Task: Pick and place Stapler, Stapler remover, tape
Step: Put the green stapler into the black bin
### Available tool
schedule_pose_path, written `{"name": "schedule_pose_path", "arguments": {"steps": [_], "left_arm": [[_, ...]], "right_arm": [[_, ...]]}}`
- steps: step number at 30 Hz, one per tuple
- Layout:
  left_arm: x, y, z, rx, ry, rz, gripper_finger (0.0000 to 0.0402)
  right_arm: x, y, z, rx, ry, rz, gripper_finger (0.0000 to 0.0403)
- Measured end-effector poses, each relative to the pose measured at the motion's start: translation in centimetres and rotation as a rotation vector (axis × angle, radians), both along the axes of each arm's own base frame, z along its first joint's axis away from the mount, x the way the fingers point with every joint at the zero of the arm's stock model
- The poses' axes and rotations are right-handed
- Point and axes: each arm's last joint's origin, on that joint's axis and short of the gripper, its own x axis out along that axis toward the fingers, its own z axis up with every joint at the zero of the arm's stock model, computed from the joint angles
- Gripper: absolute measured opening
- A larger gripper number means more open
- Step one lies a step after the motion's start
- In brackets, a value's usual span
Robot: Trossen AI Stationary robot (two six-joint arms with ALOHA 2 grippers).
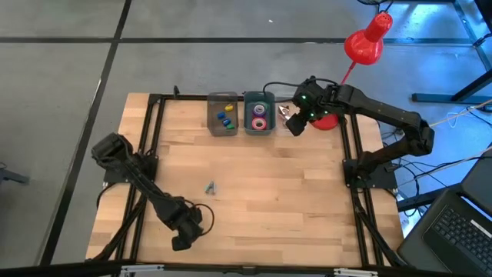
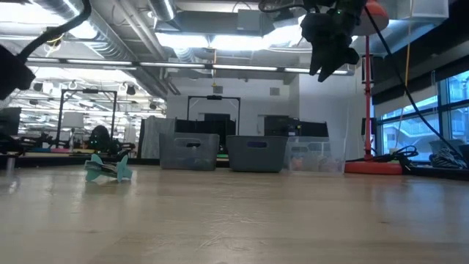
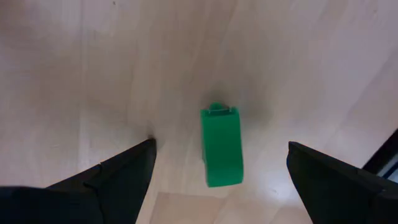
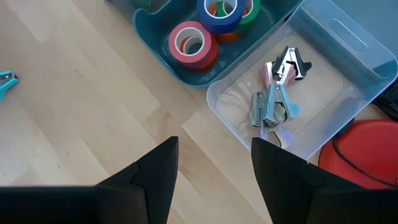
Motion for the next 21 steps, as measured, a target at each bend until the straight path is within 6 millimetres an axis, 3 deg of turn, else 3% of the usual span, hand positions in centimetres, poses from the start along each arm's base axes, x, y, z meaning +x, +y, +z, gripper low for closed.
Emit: {"name": "schedule_pose_path", "arguments": {"steps": [4, 7, 17, 21], "left_arm": [[0.0, -0.1, -0.9, 0.029, 0.034, 0.004, 0.0335], [0.0, 0.0, -1.1, 0.048, 0.033, 0.005, 0.0298], [-0.3, 0.5, -0.8, 0.085, 0.036, -0.034, 0.0059], [-0.5, 0.9, 0.7, 0.06, -0.008, -0.057, 0.006]], "right_arm": [[0.0, 0.0, 0.0, 0.002, -0.002, 0.001, 0.0203], [0.0, 0.0, 0.0, 0.0, -0.004, 0.001, 0.0203], [0.0, 0.0, 0.0, 0.0, -0.004, 0.001, 0.0203], [0.0, 0.0, 0.0, -0.001, -0.004, 0.001, 0.0203]]}}
